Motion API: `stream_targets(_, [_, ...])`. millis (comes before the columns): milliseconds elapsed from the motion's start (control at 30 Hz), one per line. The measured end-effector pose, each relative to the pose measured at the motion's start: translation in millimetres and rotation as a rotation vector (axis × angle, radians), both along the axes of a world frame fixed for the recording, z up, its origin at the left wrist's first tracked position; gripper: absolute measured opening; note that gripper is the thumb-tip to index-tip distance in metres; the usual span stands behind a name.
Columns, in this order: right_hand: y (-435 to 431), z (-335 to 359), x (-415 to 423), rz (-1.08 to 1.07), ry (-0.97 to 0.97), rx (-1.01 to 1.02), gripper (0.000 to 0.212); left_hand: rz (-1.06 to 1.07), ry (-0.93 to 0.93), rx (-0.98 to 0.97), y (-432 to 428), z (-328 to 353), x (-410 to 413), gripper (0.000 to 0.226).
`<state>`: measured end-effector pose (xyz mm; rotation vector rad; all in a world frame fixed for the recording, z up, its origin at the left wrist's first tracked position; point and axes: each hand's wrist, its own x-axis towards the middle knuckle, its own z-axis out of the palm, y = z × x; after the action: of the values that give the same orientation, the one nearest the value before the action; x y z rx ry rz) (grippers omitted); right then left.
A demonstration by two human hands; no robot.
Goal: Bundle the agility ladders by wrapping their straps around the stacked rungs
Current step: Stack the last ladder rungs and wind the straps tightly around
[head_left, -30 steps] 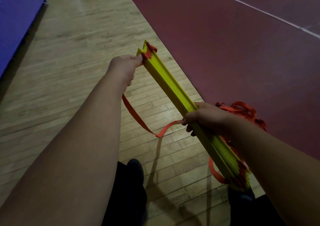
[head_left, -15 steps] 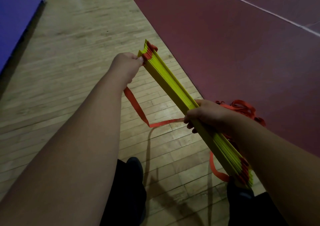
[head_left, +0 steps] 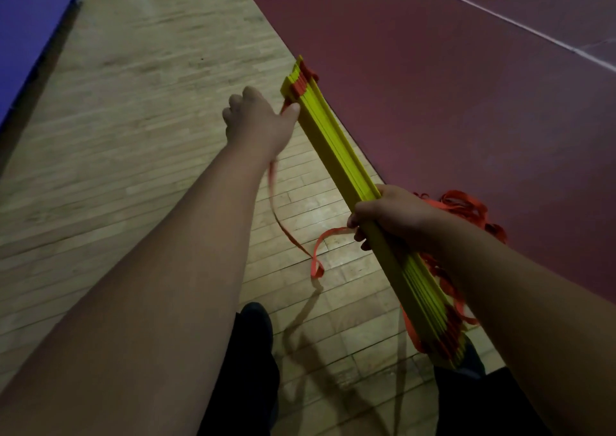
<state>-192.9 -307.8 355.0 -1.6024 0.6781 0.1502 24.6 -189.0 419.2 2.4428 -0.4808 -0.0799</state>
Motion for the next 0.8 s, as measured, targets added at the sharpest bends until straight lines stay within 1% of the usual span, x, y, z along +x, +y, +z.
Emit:
stream_targets(33, [0, 0, 1, -0.017, -0.012, -0.005, 0.020, -0.001, -0.022, 0.016, -6, -1, -5, 0.076])
stream_targets(67, [1, 0, 1, -0.031, -0.025, -0.012, 0.019, -0.025, 0.014, -0.006, -12, -2, -13, 0.077])
stream_targets(100, [1, 1, 2, -0.040, -0.041, -0.021, 0.019, -0.072, 0.117, -0.052, -18, -5, -20, 0.077])
stream_targets(200, [5, 4, 5, -0.050, -0.087, -0.051, 0.016, -0.215, 0.588, -0.194, -32, -23, -46, 0.087])
stream_targets(233, [6, 5, 6, -0.041, -0.097, -0.067, 0.016, -0.235, 0.694, -0.271, -34, -28, -53, 0.088])
stream_targets(300, [9, 7, 8, -0.028, -0.121, -0.089, 0.015, -0.230, 0.792, -0.442, -38, -35, -58, 0.083])
stream_targets(367, [10, 11, 10, -0.031, -0.154, -0.076, 0.015, -0.249, 0.815, -0.558, -41, -34, -60, 0.068])
stream_targets(400, [9, 13, 10, -0.034, -0.165, -0.049, 0.019, -0.262, 0.820, -0.590, -41, -30, -61, 0.058])
stream_targets(433, [7, 14, 10, -0.033, -0.166, 0.002, 0.024, -0.275, 0.827, -0.605, -42, -26, -61, 0.052])
stream_targets(467, [4, 16, 9, -0.021, -0.154, 0.073, 0.030, -0.287, 0.836, -0.619, -42, -22, -61, 0.050])
stream_targets(533, [-1, 20, 5, 0.048, -0.082, 0.180, 0.043, -0.312, 0.841, -0.634, -40, -15, -61, 0.056])
stream_targets(600, [-1, 20, 2, 0.068, -0.035, 0.211, 0.048, -0.331, 0.829, -0.645, -40, -11, -63, 0.060])
stream_targets(733, [-1, 16, 0, -0.150, -0.074, 0.205, 0.035, -0.313, 0.786, -0.641, -54, -11, -68, 0.053])
stream_targets(800, [-5, 13, 0, -0.245, -0.070, 0.211, 0.029, -0.311, 0.772, -0.544, -60, -13, -72, 0.067])
